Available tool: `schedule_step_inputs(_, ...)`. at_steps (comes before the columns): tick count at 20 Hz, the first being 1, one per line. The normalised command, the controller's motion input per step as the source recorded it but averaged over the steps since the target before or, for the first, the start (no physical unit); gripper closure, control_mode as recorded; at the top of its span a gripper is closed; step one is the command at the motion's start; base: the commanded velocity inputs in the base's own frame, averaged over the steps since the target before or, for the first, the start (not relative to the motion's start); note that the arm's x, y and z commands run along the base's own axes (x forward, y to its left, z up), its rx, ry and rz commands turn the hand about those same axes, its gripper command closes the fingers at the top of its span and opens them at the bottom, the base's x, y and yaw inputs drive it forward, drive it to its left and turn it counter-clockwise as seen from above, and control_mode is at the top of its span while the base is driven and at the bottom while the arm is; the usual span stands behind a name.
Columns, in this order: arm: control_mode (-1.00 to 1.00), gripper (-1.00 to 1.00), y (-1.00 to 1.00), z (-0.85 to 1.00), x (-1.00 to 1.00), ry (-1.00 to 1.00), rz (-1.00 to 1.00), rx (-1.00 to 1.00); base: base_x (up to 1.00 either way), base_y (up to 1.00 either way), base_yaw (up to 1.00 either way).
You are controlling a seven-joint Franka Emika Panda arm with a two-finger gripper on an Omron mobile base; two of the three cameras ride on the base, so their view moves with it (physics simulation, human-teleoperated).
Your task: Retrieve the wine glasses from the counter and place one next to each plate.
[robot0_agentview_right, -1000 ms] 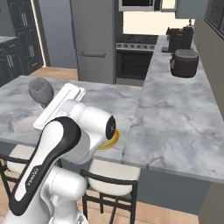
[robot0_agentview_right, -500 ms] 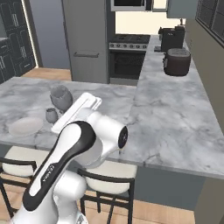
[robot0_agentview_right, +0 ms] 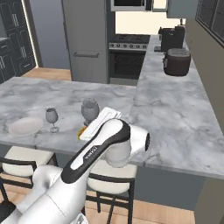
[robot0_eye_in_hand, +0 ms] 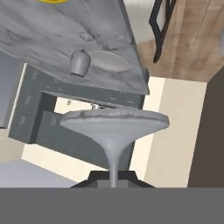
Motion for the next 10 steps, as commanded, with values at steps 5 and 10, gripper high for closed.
schedule_step_inputs(5,-1.00,1.00,-0.21,-0.45,0.59,0.01,0.18,0.00,0.00,0.00,0.00)
schedule_step_inputs(10,-1.00,1.00,-0.28,-0.45,0.53,0.00,0.18,0.00,0.00,0.00,0.00)
